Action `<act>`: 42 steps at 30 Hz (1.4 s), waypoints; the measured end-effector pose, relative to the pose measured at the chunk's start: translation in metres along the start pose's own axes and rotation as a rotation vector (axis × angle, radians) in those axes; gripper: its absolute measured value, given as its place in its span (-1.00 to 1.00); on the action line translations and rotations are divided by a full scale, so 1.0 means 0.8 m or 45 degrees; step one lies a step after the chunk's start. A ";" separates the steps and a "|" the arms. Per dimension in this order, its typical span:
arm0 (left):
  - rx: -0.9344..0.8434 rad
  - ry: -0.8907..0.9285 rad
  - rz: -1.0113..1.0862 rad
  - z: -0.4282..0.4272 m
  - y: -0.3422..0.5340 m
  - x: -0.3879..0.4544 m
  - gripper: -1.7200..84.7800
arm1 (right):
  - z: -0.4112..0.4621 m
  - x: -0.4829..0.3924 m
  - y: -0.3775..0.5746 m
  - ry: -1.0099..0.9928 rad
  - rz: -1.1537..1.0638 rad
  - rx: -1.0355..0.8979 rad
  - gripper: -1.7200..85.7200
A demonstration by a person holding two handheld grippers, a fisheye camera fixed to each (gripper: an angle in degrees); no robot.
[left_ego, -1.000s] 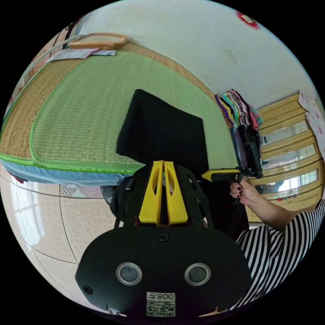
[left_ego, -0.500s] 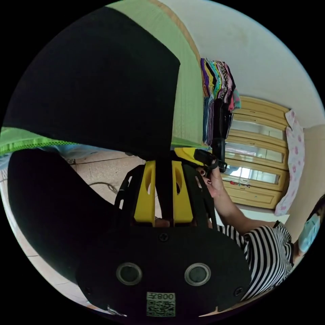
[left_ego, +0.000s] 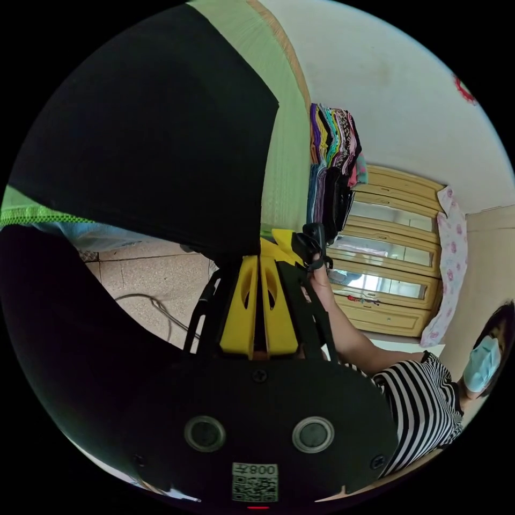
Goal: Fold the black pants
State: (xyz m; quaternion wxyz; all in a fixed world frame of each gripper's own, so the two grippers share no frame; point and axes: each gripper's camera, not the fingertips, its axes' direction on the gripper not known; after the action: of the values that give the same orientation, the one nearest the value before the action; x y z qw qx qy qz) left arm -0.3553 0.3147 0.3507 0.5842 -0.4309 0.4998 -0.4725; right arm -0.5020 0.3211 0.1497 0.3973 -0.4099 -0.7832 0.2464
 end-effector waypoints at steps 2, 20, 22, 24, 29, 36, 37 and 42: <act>-0.001 0.006 0.018 -0.006 0.000 -0.001 -0.95 | 0.004 0.013 -0.003 -0.017 0.011 -0.009 -0.69; 0.026 0.064 0.052 -0.056 0.024 -0.022 -0.95 | 0.040 0.095 -0.029 -0.101 -0.024 -0.083 -0.87; 0.048 0.048 0.069 -0.069 0.031 -0.023 -0.94 | 0.037 0.097 -0.030 -0.130 -0.037 -0.071 -0.88; 0.089 0.049 0.074 -0.086 0.039 -0.026 -0.93 | 0.032 0.096 -0.032 -0.162 -0.065 -0.064 -0.89; 0.361 0.269 -0.008 -0.143 0.066 -0.054 -0.80 | 0.027 0.087 -0.043 -0.190 -0.120 -0.076 -0.91; 0.648 0.528 -0.212 -0.180 0.090 -0.091 -0.69 | 0.024 0.076 -0.062 -0.174 -0.192 -0.104 -0.91; 0.673 0.566 -0.239 -0.181 0.091 -0.093 -0.67 | 0.024 0.077 -0.063 -0.173 -0.196 -0.107 -0.91; 0.752 0.619 -0.297 -0.189 0.089 -0.089 -0.67 | 0.016 0.089 -0.071 -0.169 -0.210 -0.098 -0.92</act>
State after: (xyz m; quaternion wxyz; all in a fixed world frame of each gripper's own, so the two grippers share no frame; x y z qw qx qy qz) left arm -0.5006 0.3933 0.2740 0.4903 -0.1739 0.4138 -0.7471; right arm -0.5629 0.3493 0.2129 0.3474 -0.3419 -0.8478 0.2092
